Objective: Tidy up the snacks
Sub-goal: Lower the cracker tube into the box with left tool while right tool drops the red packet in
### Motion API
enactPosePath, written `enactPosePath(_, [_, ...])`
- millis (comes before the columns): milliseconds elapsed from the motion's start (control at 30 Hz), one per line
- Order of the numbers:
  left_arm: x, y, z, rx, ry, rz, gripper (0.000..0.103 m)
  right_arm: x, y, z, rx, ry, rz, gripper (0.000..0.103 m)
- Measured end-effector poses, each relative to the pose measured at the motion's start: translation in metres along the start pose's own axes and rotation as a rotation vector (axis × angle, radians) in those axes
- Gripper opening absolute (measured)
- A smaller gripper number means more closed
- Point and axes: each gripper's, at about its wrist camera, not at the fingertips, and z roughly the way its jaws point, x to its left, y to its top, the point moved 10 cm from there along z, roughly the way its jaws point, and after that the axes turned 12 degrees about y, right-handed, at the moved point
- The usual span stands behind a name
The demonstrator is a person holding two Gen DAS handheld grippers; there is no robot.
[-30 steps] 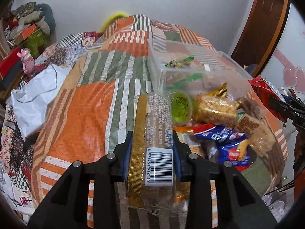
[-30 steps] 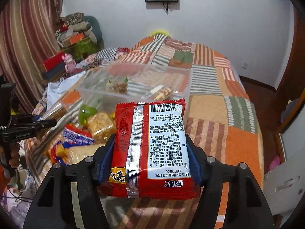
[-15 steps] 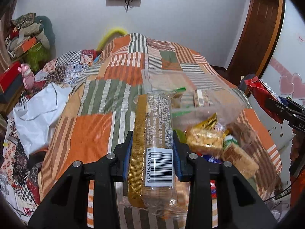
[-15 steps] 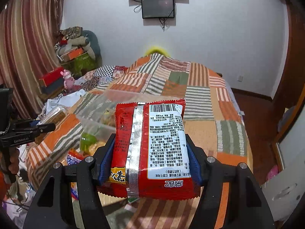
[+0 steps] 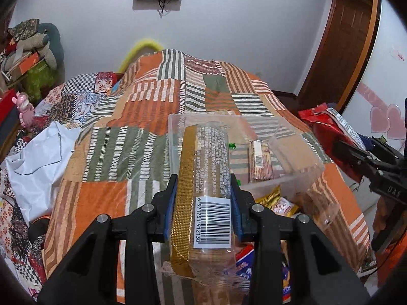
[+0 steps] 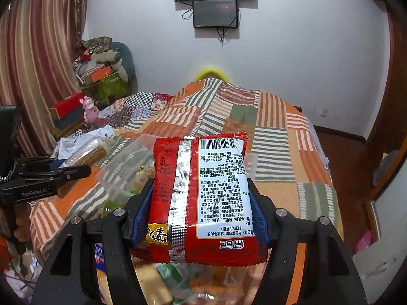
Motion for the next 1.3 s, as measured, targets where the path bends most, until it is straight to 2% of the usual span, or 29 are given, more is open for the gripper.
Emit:
enactPosePath(267, [-0.009, 0.013, 0.027, 0.022, 0.001, 0.013, 0.036, -0.001, 0.007, 0.018, 0.013, 0.022, 0.006, 0.063])
enactPosePath(800, [-0.016, 0.032, 0.084, 0.086, -0.011, 0.016, 0.034, -0.016, 0.004, 0.065, 0.106, 0.052, 0.054, 0.063])
enactPosePath(833, [-0.016, 0.034, 0.087, 0.082, -0.001, 0.016, 0.030, -0.017, 0.003, 0.067, 0.114, 0.053, 0.056, 0.063])
enactPosePath(900, [-0.016, 0.038, 0.089, 0.072, 0.003, 0.022, 0.027, -0.019, 0.001, 0.071, 0.131, 0.055, 0.059, 0.063])
enactPosePath(1300, [-0.009, 0.040, 0.097, 0.061, 0.051, 0.038, 0.027, -0.017, -0.016, 0.103, 0.261, 0.108, 0.111, 0.063])
